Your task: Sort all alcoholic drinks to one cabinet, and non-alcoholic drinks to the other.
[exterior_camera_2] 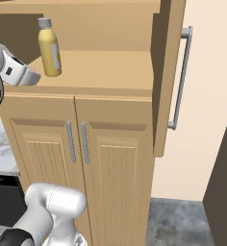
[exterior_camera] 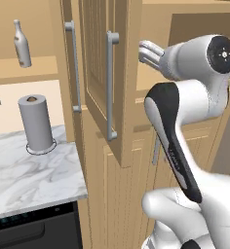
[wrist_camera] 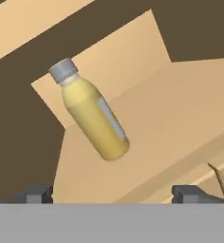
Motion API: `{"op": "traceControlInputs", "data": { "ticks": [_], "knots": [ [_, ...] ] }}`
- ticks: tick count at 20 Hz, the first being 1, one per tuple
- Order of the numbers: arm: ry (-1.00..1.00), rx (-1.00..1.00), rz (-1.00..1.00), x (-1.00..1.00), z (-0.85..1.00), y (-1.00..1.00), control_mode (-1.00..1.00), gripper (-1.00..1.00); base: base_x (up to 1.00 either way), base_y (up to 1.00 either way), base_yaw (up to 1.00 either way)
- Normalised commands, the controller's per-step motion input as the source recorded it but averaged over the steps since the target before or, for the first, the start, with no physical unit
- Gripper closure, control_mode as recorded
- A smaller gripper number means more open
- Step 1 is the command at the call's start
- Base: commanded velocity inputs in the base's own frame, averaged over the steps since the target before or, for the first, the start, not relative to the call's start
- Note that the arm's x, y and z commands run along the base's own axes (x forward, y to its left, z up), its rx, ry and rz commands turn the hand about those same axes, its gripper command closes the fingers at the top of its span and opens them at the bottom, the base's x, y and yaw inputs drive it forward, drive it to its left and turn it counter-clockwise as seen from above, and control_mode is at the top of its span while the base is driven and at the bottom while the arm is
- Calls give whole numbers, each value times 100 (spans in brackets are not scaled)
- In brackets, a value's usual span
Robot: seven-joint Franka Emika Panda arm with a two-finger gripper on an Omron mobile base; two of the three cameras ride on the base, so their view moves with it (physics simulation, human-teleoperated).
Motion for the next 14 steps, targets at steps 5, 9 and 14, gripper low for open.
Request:
{"op": "traceControlInputs", "data": {
  "ticks": [5, 9, 14],
  "knots": [
    [43, 20, 2, -68, -37, -48, -100, -100, 0, 0, 0],
    [36, 1, 10, -43, -75, -22, -100, -100, 0, 0, 0],
    [26, 0, 23, -39, -73, -40, -100, -100, 0, 0, 0]
  ]
}}
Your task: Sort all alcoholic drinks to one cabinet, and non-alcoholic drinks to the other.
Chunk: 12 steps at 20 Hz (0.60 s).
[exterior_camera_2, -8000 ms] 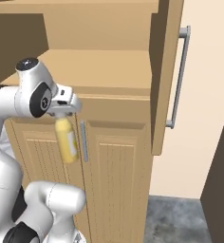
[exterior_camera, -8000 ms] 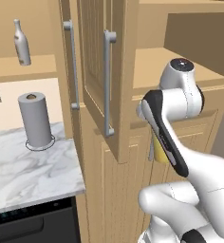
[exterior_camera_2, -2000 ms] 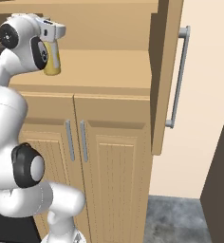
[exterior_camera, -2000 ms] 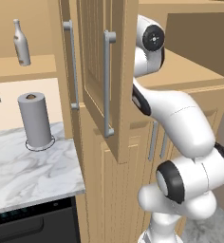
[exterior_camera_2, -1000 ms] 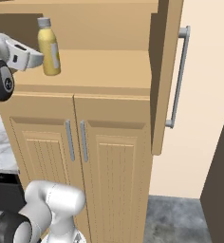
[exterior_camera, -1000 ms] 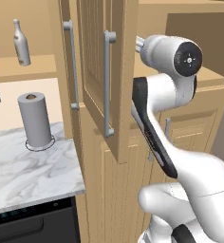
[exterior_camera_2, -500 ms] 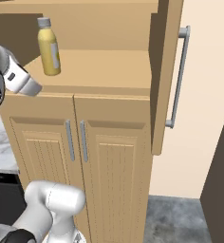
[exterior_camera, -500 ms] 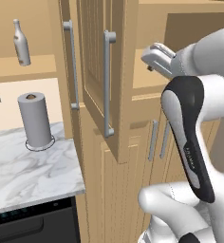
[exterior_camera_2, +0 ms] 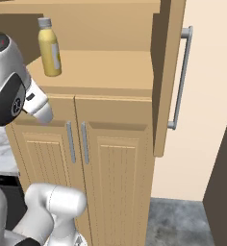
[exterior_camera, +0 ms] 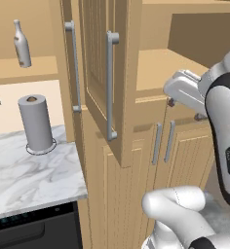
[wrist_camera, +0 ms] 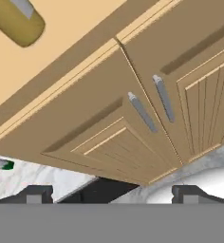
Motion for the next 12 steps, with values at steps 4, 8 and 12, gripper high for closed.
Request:
{"op": "traceControlInputs", "data": {
  "ticks": [4, 8, 12],
  "knots": [
    [17, -3, 26, -8, -31, -29, -100, -100, 0, 0, 0],
    [11, -2, 20, 6, -34, -29, -100, -100, 0, 0, 0],
    [12, 0, 8, 13, -35, -8, -100, -100, 0, 0, 0]
  ]
}}
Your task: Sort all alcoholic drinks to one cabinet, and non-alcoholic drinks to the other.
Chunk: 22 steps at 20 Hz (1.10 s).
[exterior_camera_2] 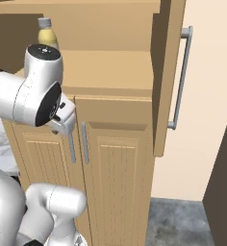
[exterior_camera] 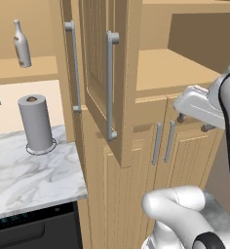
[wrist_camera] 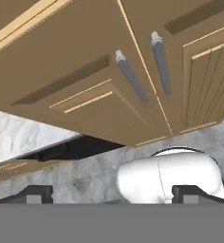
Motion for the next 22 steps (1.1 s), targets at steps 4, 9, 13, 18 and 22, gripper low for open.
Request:
{"op": "traceControlInputs", "data": {
  "ticks": [4, 9, 13, 18, 22],
  "knots": [
    [4, 0, 1, -4, -22, 0, 100, -100, -26, 0, 0],
    [0, 0, 0, 0, 0, 0, 100, -100, -97, 11, 0],
    [0, 0, 0, 0, 0, 0, 100, -100, -95, 36, 0],
    [0, 0, 0, 0, 0, 0, 100, -100, -22, 79, 0],
    [0, 0, 0, 0, 0, 0, 100, -100, 0, 84, 0]
  ]
}}
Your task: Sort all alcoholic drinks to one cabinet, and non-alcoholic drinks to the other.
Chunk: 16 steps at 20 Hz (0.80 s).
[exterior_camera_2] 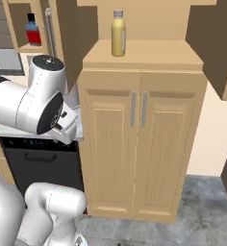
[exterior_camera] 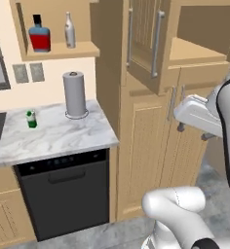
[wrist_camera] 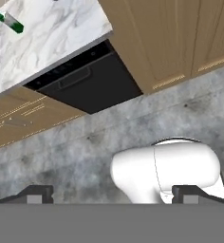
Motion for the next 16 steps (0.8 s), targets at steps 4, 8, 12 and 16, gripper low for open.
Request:
{"op": "traceControlInputs", "data": {
  "ticks": [4, 8, 12, 16],
  "knots": [
    [0, 0, 0, 0, 0, 0, 100, -100, 1, 73, 0],
    [0, 0, 0, 0, 0, 0, 100, -100, 11, 69, 0],
    [0, 0, 0, 0, 0, 0, 100, -100, 37, 68, 0],
    [0, 0, 0, 0, 0, 0, 100, -100, 89, 66, 0]
  ]
}}
